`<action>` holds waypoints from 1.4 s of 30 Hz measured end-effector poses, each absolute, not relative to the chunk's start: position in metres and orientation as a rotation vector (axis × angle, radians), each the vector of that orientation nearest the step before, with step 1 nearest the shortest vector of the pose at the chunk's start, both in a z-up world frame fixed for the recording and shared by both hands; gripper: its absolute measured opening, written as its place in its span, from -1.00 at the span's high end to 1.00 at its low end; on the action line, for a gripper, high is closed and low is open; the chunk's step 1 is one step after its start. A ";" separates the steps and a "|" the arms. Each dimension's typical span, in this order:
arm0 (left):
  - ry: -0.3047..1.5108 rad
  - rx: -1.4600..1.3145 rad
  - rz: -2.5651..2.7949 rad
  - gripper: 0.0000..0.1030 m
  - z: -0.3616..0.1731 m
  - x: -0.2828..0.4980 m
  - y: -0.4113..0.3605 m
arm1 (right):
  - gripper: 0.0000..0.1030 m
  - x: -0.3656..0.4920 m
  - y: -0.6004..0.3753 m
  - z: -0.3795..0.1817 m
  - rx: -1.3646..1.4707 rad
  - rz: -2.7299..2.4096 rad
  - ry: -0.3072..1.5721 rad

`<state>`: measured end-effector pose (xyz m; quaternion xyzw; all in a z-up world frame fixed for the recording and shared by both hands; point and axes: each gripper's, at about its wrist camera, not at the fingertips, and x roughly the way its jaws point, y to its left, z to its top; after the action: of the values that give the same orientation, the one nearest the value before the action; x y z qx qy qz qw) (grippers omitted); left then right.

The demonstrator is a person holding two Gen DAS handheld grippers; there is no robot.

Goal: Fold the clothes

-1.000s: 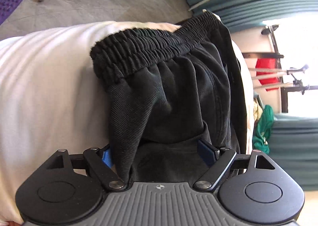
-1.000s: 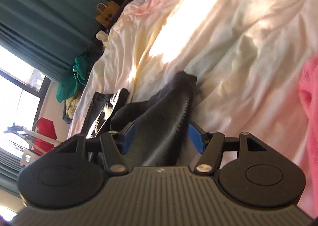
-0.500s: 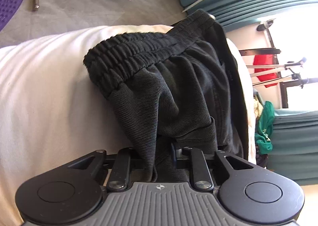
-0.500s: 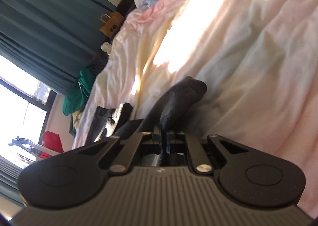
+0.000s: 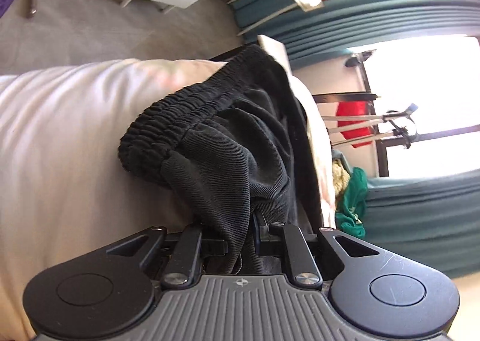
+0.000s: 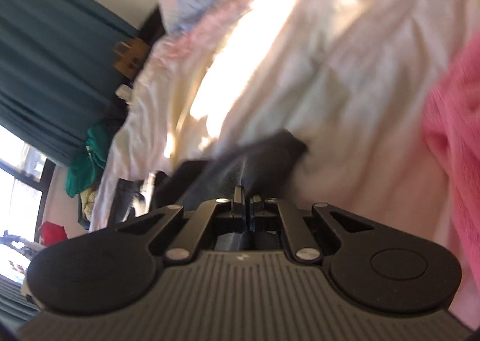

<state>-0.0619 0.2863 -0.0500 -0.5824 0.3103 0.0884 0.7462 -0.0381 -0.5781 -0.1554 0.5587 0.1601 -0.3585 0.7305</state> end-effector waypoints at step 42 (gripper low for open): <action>0.873 -1.273 0.140 0.62 -0.083 -0.025 0.283 | 0.88 -0.020 -0.554 -0.120 0.942 -0.761 0.277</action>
<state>-0.0254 0.2829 -0.0830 -0.5748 0.3939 0.0633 0.7145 -0.0196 -0.5537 -0.1196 0.4415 0.1297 -0.3565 0.8131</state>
